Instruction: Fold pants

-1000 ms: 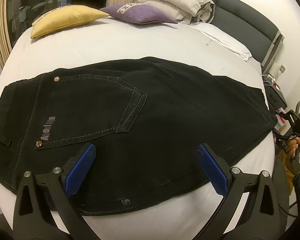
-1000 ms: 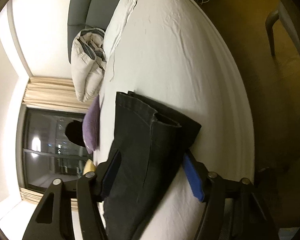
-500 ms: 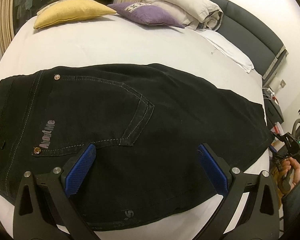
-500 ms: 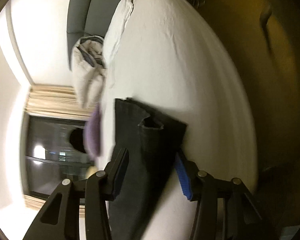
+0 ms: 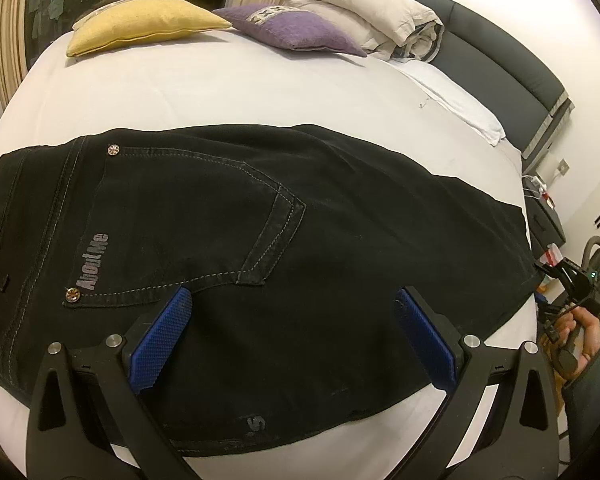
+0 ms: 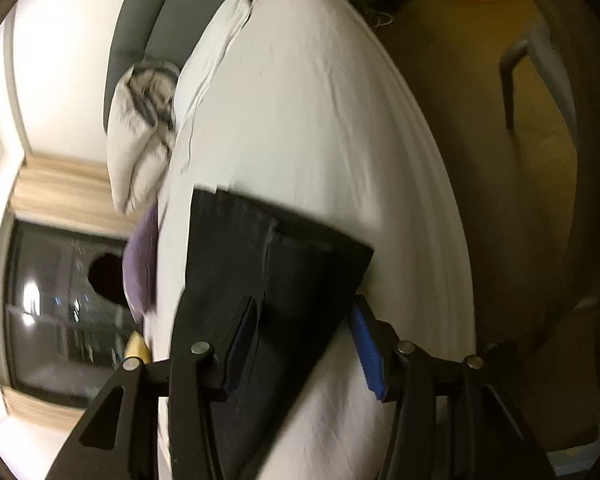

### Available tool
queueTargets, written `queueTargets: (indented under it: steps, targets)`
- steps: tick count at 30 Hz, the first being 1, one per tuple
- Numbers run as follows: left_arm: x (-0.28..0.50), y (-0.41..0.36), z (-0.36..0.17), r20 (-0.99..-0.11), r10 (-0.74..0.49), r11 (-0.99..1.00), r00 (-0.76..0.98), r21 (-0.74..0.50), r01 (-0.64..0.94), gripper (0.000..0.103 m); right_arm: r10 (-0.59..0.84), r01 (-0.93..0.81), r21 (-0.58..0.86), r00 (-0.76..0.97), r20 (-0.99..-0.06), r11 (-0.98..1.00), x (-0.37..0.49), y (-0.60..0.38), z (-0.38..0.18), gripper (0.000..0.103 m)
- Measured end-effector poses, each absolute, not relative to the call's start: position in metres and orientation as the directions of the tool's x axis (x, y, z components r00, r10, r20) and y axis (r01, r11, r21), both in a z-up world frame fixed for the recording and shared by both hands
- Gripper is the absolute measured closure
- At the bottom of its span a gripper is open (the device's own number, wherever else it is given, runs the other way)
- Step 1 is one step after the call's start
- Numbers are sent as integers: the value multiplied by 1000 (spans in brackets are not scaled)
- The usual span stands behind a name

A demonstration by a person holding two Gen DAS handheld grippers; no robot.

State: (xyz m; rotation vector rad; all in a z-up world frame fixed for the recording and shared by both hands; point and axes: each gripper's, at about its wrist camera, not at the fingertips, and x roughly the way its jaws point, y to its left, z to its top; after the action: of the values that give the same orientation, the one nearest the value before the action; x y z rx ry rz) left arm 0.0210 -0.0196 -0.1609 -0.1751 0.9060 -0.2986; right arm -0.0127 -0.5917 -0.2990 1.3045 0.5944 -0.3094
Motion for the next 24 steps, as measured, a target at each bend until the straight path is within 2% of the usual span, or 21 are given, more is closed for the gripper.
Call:
queueTargets:
  steps: [4, 7, 10, 16, 24]
  targets:
    - [21, -20, -161, -746, -327, 945, 580, -275, 180, 0, 115, 503, 837, 838, -533, 217, -13, -603, -304, 51]
    - [21, -20, -161, -746, -326, 945, 580, -273, 179, 0, 131, 487, 840, 841, -525, 240, -18, -609, -305, 78]
    - [21, -19, -159, -744, -330, 943, 581, -278, 180, 0, 150, 462, 857, 853, -500, 229, -21, -612, -306, 91]
    - [23, -16, -152, -731, -344, 938, 590, -300, 176, 0, 125, 441, 859, 867, -483, 260, -27, -612, -289, 93]
    - [34, -25, -147, -726, -361, 931, 585, -309, 192, 0, 81, 473, 762, 825, -559, 443, -14, -602, -265, 94]
